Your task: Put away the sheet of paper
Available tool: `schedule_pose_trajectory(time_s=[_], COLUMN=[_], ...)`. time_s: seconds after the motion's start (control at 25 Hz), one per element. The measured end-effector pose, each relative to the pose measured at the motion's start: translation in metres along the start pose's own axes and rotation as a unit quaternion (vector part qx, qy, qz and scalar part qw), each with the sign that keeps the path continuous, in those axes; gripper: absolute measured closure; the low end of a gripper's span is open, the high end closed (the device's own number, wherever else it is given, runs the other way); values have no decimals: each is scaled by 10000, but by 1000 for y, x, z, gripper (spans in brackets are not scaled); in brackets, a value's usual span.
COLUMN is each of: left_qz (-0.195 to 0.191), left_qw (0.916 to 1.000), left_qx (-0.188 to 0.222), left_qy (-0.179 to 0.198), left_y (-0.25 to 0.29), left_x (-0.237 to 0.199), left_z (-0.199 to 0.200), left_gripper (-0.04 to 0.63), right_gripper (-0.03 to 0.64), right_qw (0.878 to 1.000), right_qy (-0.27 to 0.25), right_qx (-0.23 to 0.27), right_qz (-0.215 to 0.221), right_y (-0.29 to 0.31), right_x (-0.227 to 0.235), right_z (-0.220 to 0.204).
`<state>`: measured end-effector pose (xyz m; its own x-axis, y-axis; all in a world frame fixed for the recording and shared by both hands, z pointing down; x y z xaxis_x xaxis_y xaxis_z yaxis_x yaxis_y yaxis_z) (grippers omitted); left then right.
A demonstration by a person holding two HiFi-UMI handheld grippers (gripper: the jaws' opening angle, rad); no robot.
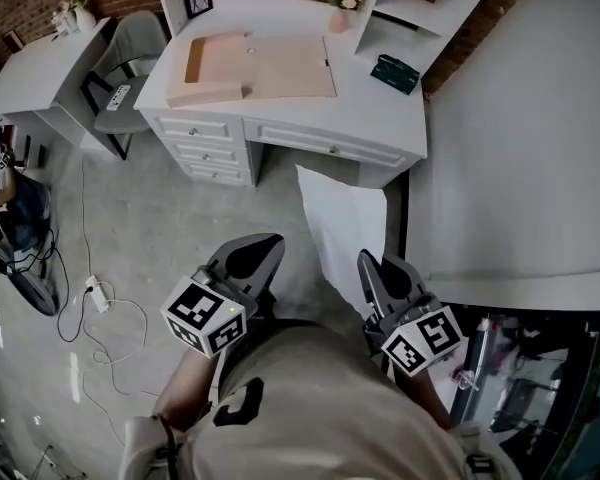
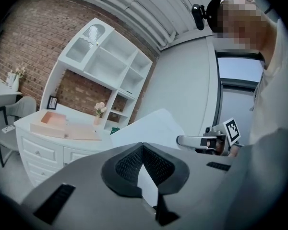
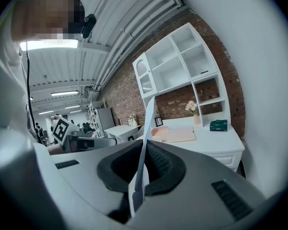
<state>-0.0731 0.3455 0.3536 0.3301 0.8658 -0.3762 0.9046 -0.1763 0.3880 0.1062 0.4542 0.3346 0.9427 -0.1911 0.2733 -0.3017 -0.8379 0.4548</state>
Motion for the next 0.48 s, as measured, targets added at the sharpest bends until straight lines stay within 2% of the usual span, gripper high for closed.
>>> schedule_pose_trajectory(time_s=[0.24, 0.48], left_qz=[-79, 69], left_qw=[9998, 9995], left_qx=[149, 292], left_qy=[-61, -113], left_y=[3, -13], left_x=[-30, -63], left_z=[9, 15], left_gripper=[581, 581], right_gripper=[589, 589], right_qw=[9997, 9996], right_qy=[64, 102], right_qx=[-231, -266], right_qz=[-24, 86], right_y=[26, 52], right_x=[-2, -15], right_z=[9, 20])
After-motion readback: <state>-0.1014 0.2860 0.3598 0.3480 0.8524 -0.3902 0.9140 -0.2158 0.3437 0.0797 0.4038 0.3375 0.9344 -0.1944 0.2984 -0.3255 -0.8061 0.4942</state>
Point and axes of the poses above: the fingertips, and each gripper's own axes: y forward along the fingers, x to its right, z out of its top, the point moved 6 cm from there along -y, backward along the fingers, and after that the axes turned 14 degrees about -x, right-handed, at the moved point
